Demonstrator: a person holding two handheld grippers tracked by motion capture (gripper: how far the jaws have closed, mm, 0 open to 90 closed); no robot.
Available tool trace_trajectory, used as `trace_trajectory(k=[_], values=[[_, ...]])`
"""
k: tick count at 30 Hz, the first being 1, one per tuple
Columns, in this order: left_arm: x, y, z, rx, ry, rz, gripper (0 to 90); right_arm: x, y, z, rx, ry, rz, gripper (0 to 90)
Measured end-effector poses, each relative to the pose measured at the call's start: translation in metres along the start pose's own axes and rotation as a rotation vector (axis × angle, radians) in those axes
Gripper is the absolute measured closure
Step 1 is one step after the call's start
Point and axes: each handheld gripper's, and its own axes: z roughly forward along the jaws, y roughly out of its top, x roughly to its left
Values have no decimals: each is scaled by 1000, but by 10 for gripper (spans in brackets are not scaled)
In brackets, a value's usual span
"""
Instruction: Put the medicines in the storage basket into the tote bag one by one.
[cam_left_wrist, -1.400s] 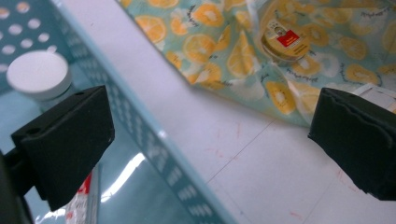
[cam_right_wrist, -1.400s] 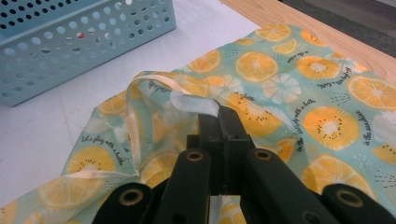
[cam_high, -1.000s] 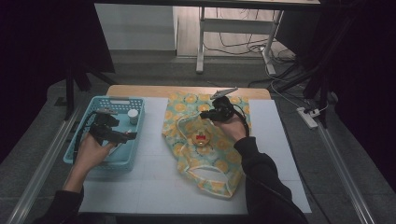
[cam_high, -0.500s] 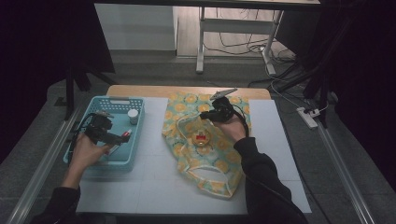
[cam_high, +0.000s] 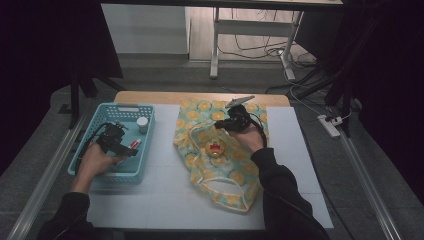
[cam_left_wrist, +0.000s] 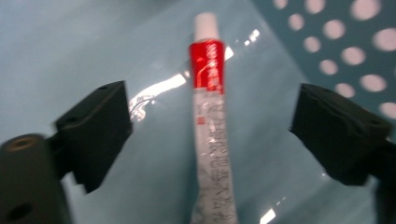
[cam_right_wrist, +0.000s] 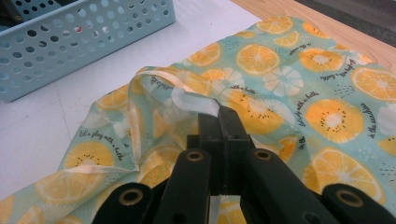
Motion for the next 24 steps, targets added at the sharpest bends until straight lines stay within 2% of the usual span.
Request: trace_trajectory(k=[4,10,13,16,19,20,22,24], values=[[4,-1,3,52,4,0,291,0,-1,0,0,0,-1,900],[7,-2,3,61,-21,-4,569,0,0,0,1,-1,-1,900],[7,-1,3,53,-51,-3,708,0,0,0,-1,-1,-1,900],[8,-1,4,63,-59,-29,733,0,0,-1,-4,-2,-1,900],[10,-1,3,58,-70,-33,743,0,0,-1,-6,-1,-3,900],[11,-1,3,58,-68,-37,744,0,0,-2,-6,-1,-3,900],[11,-1,3,56,-36,-37,746,0,0,-2,-9,0,-3,900],[13,-2,2,45,-31,-48,747,0,1,-3,-12,0,-1,900]])
